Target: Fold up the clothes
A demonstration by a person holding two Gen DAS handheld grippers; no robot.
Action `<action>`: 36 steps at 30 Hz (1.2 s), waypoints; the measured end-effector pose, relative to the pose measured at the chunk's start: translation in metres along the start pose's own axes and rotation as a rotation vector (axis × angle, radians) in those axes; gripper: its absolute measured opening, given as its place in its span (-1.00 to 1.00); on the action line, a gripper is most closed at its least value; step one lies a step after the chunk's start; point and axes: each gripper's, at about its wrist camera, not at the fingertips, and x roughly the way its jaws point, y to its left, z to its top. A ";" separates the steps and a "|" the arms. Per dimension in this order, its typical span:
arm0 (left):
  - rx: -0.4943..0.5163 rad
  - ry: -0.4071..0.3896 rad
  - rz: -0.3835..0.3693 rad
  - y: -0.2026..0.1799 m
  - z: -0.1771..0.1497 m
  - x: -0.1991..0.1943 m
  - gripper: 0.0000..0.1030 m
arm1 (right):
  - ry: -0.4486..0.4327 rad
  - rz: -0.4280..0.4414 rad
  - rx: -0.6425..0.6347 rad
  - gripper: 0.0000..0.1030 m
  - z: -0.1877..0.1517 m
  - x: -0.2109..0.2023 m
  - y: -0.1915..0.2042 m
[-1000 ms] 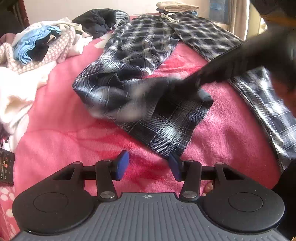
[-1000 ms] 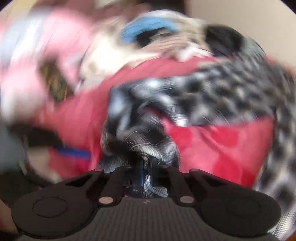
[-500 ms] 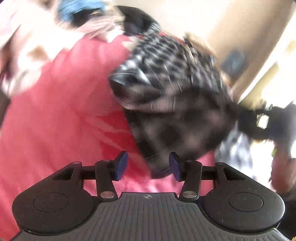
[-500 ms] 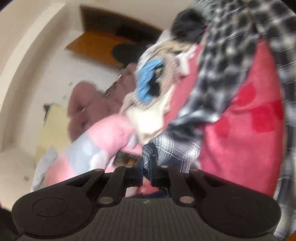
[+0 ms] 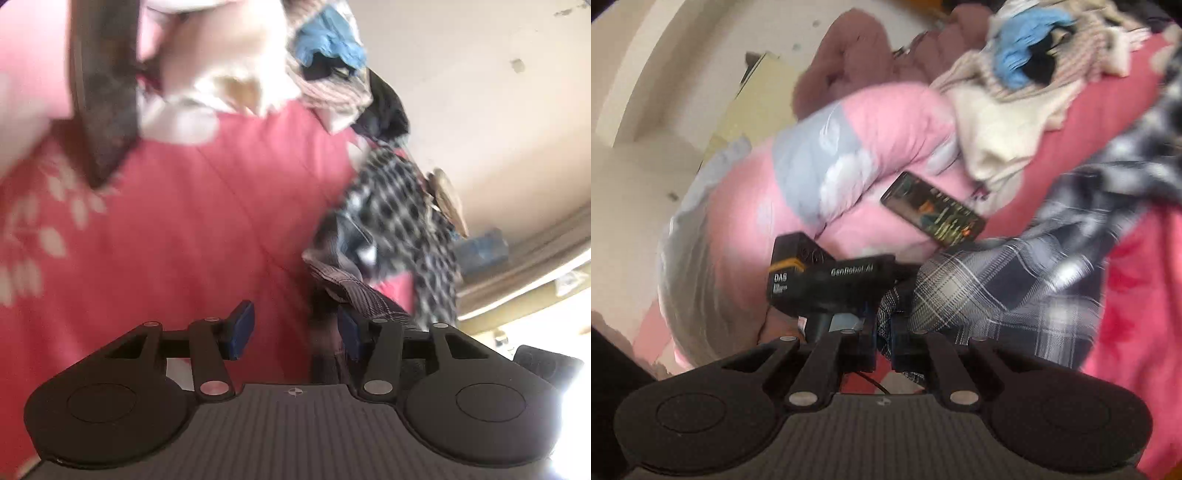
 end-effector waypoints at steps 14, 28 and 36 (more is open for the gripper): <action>-0.103 -0.014 0.087 0.035 0.002 -0.015 -0.02 | 0.215 -0.167 -0.035 -0.06 -0.013 0.089 -0.024; 0.044 0.006 0.207 0.034 -0.023 -0.019 -0.04 | -0.006 -0.380 0.265 0.10 -0.027 -0.042 -0.080; 0.215 0.016 0.264 0.012 -0.038 -0.016 -0.15 | 0.024 -0.404 0.275 -0.03 -0.032 -0.018 -0.092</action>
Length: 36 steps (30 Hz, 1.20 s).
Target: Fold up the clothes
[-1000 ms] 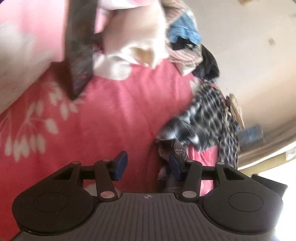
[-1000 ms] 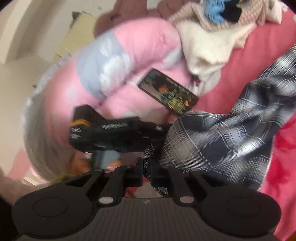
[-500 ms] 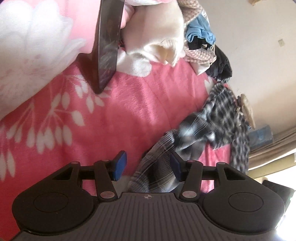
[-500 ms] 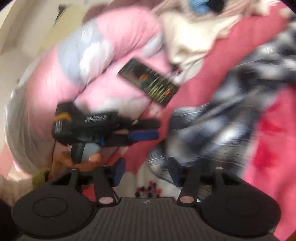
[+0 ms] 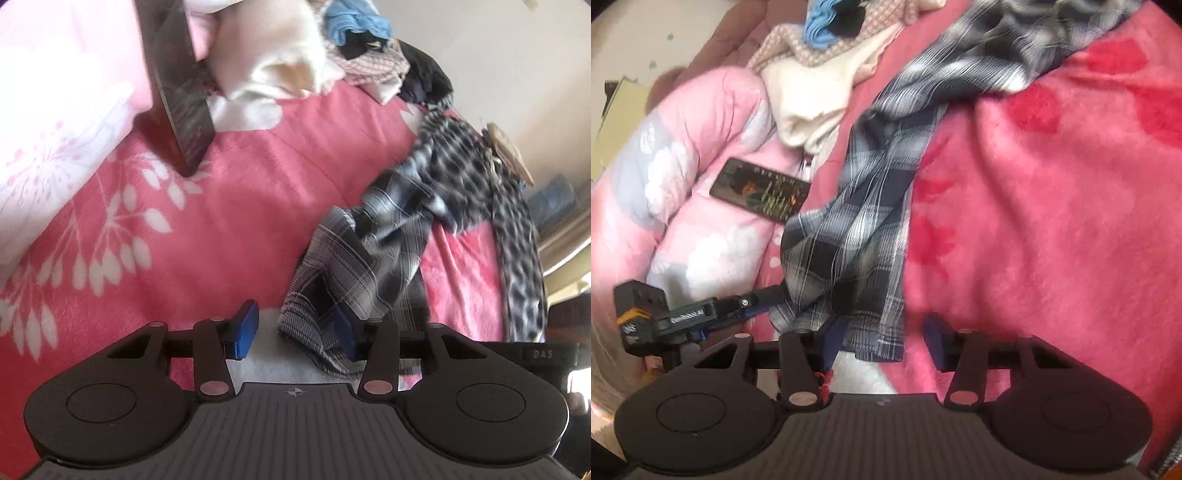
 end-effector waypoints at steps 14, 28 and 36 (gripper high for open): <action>0.166 -0.149 0.116 -0.027 -0.005 -0.030 -0.94 | 0.061 0.023 -0.178 -0.89 -0.010 -0.008 0.035; 0.015 -0.132 0.119 -0.010 0.003 -0.075 -0.94 | 0.260 0.324 -0.428 -0.89 -0.025 0.004 0.105; 0.017 -0.072 0.213 0.001 0.000 -0.055 -0.94 | 0.438 0.321 -0.439 -0.88 -0.020 0.048 0.112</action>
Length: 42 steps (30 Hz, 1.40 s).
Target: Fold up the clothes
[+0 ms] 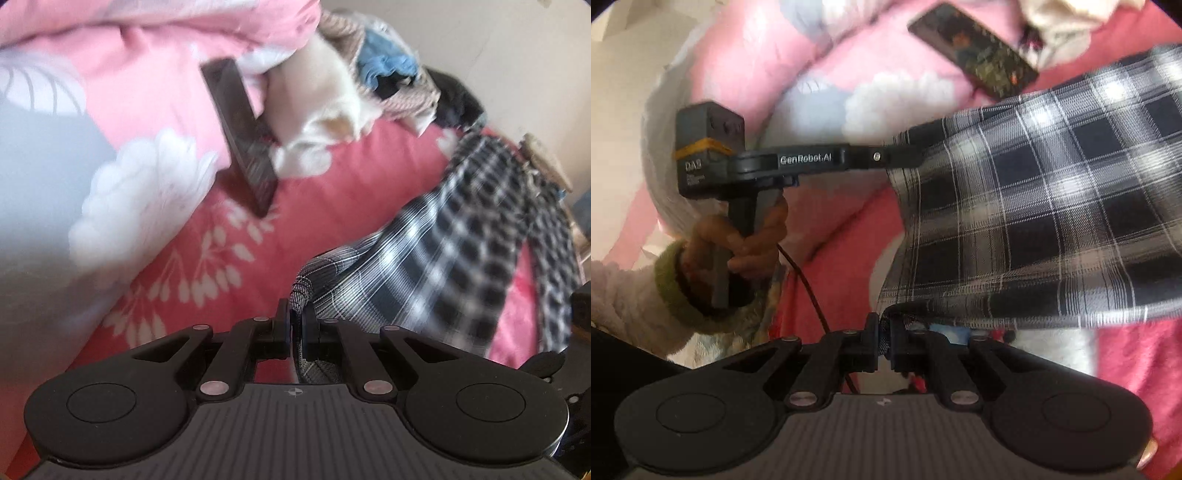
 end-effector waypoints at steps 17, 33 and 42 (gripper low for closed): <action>0.006 0.034 0.100 0.014 -0.017 0.014 -0.39 | -0.102 -0.081 0.190 0.02 -0.024 -0.007 -0.009; -0.016 -0.057 0.041 -0.005 -0.003 0.020 -0.25 | -0.379 -0.430 0.191 0.11 0.009 -0.130 -0.003; 0.068 -0.005 0.069 -0.013 0.007 0.056 -0.24 | -0.455 -0.655 0.289 0.11 0.078 -0.126 -0.046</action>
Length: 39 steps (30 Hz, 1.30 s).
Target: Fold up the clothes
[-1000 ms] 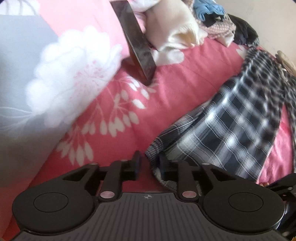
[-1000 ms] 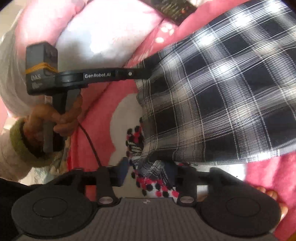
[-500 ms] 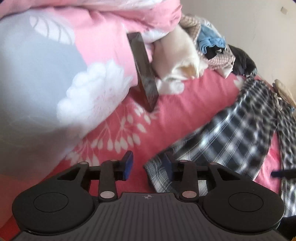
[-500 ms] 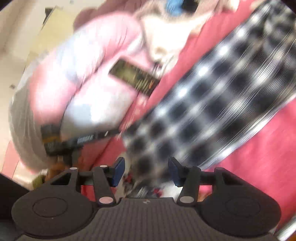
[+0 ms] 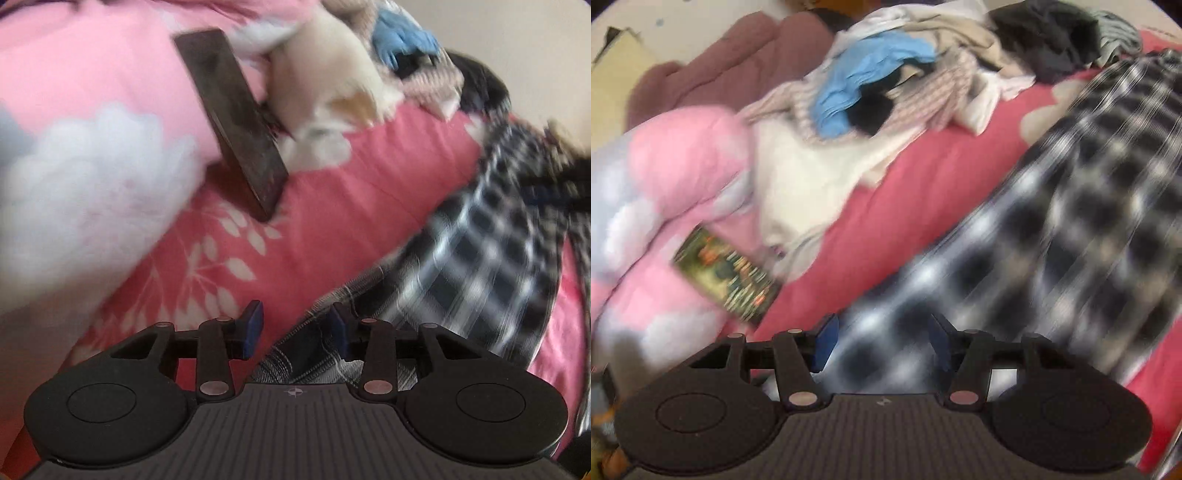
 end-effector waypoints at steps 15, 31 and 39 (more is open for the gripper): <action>0.255 -0.090 0.032 -0.027 -0.016 -0.010 -0.92 | -0.082 -0.176 -0.108 -0.73 0.059 0.062 -0.015; 0.398 -0.148 -0.019 -0.037 -0.034 -0.018 -0.93 | -0.069 -0.165 -0.050 -0.82 0.046 0.045 -0.039; 0.394 -0.142 -0.030 -0.035 -0.039 -0.020 -0.93 | 0.075 -0.262 0.068 -0.41 0.084 0.085 -0.037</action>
